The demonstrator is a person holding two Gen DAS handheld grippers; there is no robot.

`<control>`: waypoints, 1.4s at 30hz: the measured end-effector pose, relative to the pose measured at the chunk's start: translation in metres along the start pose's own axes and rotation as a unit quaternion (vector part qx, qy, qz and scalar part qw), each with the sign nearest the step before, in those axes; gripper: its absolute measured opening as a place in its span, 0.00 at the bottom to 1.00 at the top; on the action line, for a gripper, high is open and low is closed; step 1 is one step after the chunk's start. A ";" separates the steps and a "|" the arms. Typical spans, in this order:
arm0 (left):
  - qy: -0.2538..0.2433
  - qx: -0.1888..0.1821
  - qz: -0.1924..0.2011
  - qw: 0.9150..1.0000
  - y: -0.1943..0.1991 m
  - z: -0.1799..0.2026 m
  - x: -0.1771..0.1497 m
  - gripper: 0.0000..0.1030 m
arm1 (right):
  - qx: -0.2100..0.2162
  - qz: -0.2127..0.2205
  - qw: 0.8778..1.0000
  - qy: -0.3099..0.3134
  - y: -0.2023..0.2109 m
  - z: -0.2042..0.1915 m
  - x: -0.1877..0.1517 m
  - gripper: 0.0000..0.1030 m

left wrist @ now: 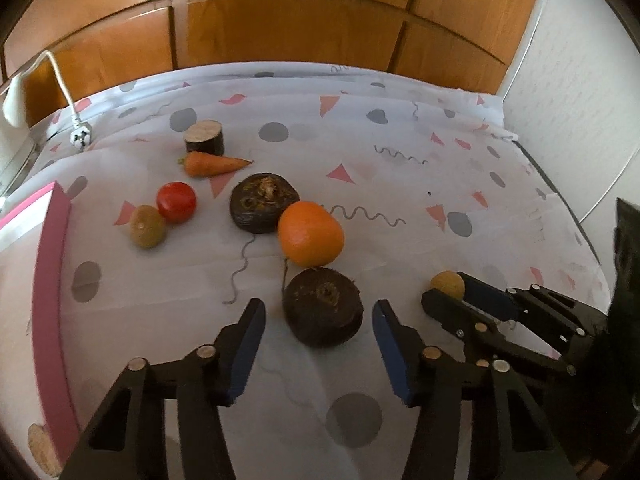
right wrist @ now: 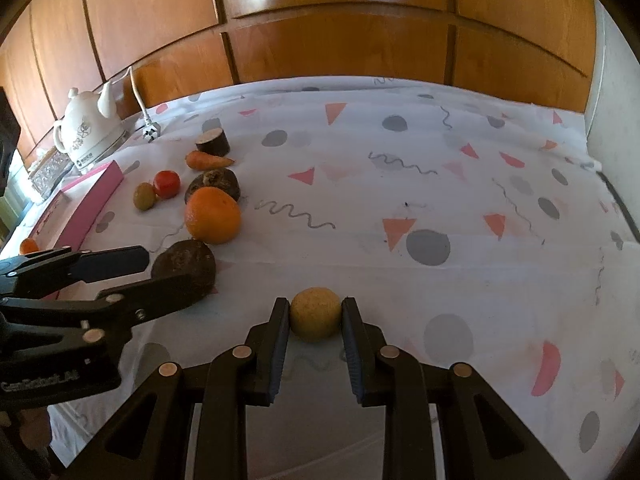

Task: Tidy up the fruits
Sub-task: 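Grasp the dark brown round root with the left tool, then lower the root into the tray with the left tool while the right tool releases the beige ball there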

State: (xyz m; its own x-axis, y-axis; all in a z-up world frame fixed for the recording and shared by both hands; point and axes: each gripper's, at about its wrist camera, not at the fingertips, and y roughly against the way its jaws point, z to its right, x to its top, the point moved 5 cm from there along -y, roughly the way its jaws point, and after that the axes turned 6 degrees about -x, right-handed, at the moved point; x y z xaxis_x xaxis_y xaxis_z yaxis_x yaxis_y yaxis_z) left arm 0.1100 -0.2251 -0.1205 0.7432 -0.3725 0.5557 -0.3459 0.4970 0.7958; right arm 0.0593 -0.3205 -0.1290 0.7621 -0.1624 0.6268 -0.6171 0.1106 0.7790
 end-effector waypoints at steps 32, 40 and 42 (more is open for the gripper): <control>0.013 0.049 0.054 0.997 0.041 -0.037 -0.041 0.41 | -0.023 0.018 0.999 0.016 -0.003 -0.005 -0.003 0.26; 0.035 0.069 0.085 0.993 0.079 -0.050 -0.043 0.41 | -0.041 0.022 0.999 0.029 -0.003 -0.008 -0.003 0.26; 0.037 0.069 0.093 0.993 0.087 -0.052 -0.044 0.41 | -0.046 0.023 0.998 0.033 -0.003 -0.009 -0.004 0.25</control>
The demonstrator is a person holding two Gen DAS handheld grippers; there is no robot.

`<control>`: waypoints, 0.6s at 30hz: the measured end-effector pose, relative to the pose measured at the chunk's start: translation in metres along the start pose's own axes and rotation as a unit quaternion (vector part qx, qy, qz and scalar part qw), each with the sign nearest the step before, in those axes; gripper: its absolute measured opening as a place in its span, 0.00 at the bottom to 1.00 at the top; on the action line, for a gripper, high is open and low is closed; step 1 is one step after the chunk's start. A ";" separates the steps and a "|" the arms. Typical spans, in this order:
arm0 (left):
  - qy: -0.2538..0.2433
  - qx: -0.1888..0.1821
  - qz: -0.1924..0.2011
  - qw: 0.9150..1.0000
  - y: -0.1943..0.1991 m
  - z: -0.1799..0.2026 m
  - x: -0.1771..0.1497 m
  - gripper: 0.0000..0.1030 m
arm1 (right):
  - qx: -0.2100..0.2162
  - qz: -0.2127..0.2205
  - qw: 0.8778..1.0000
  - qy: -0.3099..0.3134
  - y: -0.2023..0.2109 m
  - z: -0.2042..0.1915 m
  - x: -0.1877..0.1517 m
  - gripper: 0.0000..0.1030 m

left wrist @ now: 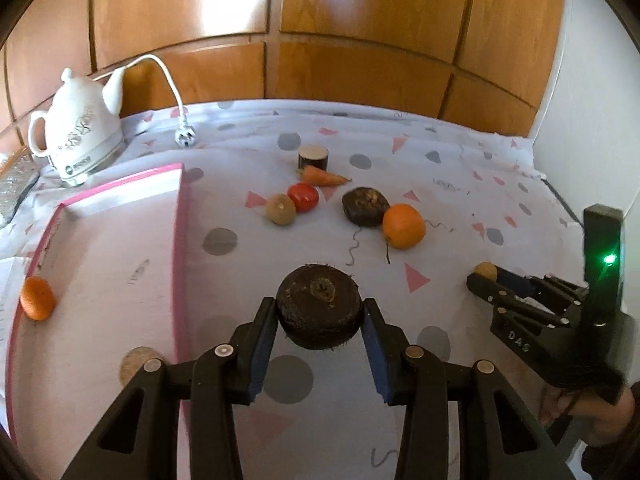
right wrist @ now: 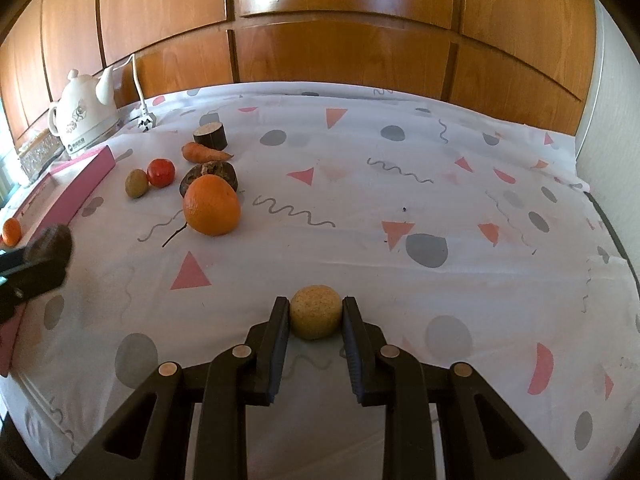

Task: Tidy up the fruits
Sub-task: 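Lower the root into the tray with the left tool while the right tool releases the beige ball there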

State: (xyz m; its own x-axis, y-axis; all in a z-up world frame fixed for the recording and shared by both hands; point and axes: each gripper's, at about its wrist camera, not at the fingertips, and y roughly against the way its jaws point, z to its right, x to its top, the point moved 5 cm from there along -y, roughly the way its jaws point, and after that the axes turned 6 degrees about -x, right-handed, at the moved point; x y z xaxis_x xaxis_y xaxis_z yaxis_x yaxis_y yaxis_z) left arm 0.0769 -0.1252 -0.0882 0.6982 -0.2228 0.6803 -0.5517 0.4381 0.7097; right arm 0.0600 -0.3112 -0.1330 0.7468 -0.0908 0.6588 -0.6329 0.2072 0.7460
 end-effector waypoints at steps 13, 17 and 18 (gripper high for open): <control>0.042 0.030 0.034 0.998 0.036 -0.040 0.005 0.41 | 0.003 -0.027 1.000 0.003 0.011 -0.018 0.006 0.25; 0.071 0.063 0.052 0.994 0.054 -0.071 0.006 0.42 | 0.037 -0.013 0.999 0.019 0.026 -0.043 0.017 0.25; 0.078 0.073 0.057 0.993 0.058 -0.079 0.005 0.42 | 0.049 -0.008 0.998 0.024 0.031 -0.052 0.022 0.25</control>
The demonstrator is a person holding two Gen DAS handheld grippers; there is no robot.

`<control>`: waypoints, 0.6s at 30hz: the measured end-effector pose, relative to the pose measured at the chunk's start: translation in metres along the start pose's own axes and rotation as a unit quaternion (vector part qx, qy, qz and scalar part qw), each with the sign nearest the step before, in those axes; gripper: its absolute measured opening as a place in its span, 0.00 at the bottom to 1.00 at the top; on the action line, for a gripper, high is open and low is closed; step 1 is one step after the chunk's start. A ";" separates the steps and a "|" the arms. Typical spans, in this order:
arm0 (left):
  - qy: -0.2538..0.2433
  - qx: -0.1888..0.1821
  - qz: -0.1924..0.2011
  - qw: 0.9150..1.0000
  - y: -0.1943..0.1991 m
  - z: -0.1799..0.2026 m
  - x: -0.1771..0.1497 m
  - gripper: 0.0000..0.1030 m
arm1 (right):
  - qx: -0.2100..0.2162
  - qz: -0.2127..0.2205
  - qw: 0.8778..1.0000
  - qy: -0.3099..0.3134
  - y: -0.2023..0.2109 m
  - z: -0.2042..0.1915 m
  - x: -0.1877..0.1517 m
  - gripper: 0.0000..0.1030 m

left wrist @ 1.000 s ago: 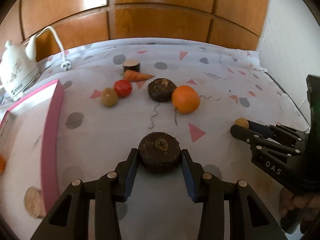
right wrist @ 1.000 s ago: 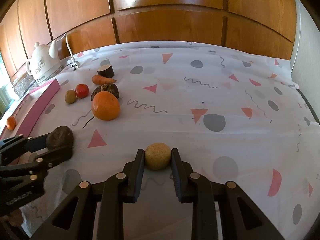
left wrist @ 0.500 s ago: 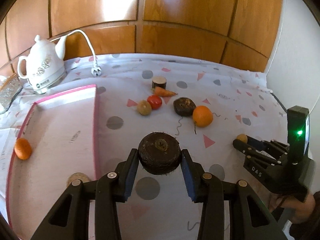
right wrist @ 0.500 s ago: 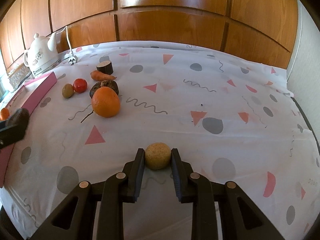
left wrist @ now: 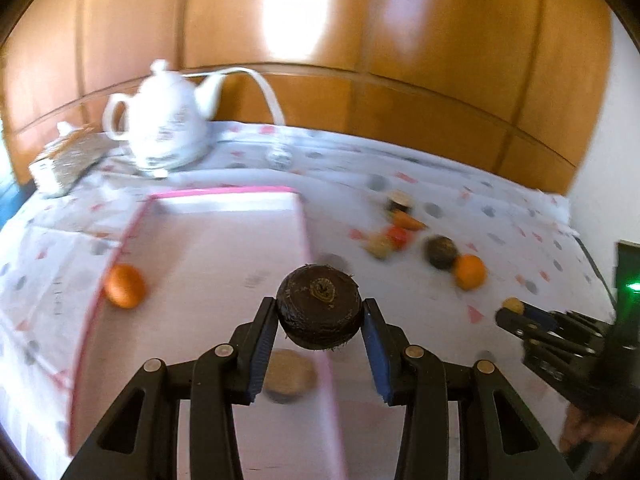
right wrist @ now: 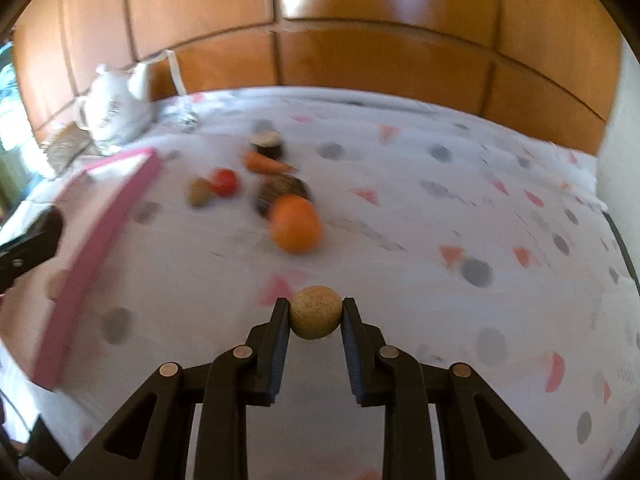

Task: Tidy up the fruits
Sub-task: 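Lower the root into the tray with the left tool while the right tool releases the beige ball there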

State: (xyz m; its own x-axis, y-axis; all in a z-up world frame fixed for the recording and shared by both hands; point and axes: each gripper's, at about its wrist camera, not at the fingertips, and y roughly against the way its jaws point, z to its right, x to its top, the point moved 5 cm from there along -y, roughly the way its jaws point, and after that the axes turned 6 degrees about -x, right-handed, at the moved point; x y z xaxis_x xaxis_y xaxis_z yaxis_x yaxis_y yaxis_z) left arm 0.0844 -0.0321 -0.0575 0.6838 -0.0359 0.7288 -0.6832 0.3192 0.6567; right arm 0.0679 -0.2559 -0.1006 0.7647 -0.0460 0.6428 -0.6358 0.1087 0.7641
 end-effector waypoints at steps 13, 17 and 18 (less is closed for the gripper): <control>0.086 0.139 0.043 0.986 0.040 -0.111 -0.004 0.47 | 0.175 0.005 0.981 0.081 0.007 -0.161 0.062 0.25; 0.091 0.143 0.063 0.984 0.056 -0.119 -0.001 0.50 | 0.193 0.008 0.977 0.089 0.009 -0.195 0.066 0.31; 0.088 0.143 0.067 0.984 0.059 -0.118 0.000 0.50 | 0.195 0.008 0.977 0.088 0.009 -0.199 0.067 0.32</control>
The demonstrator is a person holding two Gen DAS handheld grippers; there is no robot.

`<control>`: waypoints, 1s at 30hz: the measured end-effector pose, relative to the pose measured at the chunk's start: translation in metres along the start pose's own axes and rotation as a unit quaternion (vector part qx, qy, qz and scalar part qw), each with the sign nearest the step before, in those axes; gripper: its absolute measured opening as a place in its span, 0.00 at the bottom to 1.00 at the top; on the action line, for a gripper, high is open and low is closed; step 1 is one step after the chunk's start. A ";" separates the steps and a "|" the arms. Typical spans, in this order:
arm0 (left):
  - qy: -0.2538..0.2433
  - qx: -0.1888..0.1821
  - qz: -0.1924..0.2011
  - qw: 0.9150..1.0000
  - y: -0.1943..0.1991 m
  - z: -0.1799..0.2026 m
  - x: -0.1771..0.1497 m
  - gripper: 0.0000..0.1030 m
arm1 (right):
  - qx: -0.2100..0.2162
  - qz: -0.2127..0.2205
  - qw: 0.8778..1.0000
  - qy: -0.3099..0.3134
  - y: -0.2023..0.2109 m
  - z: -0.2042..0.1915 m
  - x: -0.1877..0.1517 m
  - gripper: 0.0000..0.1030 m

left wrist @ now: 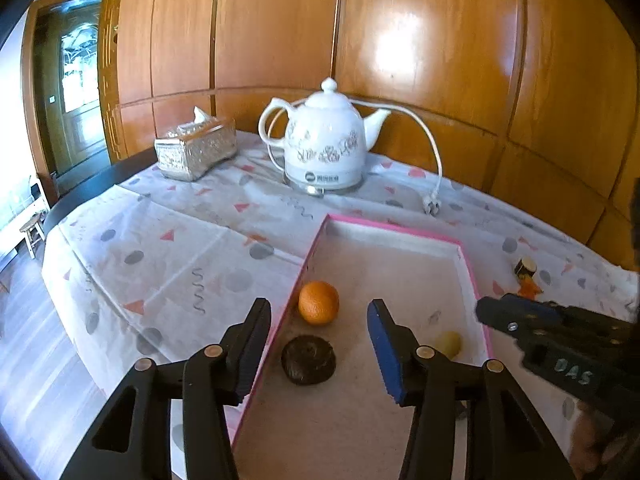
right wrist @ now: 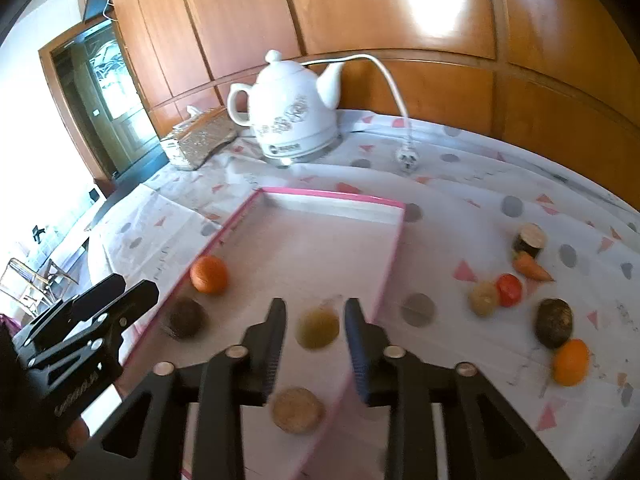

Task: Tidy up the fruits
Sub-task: 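Lower the root into the tray with the left tool while the right tool releases the beige ball there, then move both open tools back toward the remaining produce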

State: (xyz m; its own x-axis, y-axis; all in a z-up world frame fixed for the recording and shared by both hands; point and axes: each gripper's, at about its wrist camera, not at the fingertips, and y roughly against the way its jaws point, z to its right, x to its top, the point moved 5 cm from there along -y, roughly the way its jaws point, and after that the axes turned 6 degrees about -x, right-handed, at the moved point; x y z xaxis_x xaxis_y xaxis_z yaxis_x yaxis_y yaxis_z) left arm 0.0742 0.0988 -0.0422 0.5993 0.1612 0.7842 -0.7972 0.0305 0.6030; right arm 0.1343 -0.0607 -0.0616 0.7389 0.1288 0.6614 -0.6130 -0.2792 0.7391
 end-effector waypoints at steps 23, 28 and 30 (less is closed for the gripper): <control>-0.065 -0.030 0.029 0.997 0.024 0.055 0.005 0.53 | -0.068 0.005 0.994 -0.086 0.035 0.071 -0.052 0.32; -0.086 -0.038 0.028 0.995 0.026 0.073 0.002 0.53 | -0.081 0.009 0.991 -0.102 0.042 0.088 -0.058 0.32; -0.093 -0.041 0.026 0.995 0.026 0.078 0.000 0.53 | -0.084 0.010 0.991 -0.108 0.043 0.094 -0.059 0.32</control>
State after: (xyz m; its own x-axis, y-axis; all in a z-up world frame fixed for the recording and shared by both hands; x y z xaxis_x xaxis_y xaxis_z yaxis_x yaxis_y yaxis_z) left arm 0.0593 0.0232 -0.0152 0.5541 -0.0198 0.8322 -0.8264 0.1075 0.5528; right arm 0.0901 -0.1700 -0.0808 0.7575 -0.0868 0.6470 -0.6527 -0.1146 0.7489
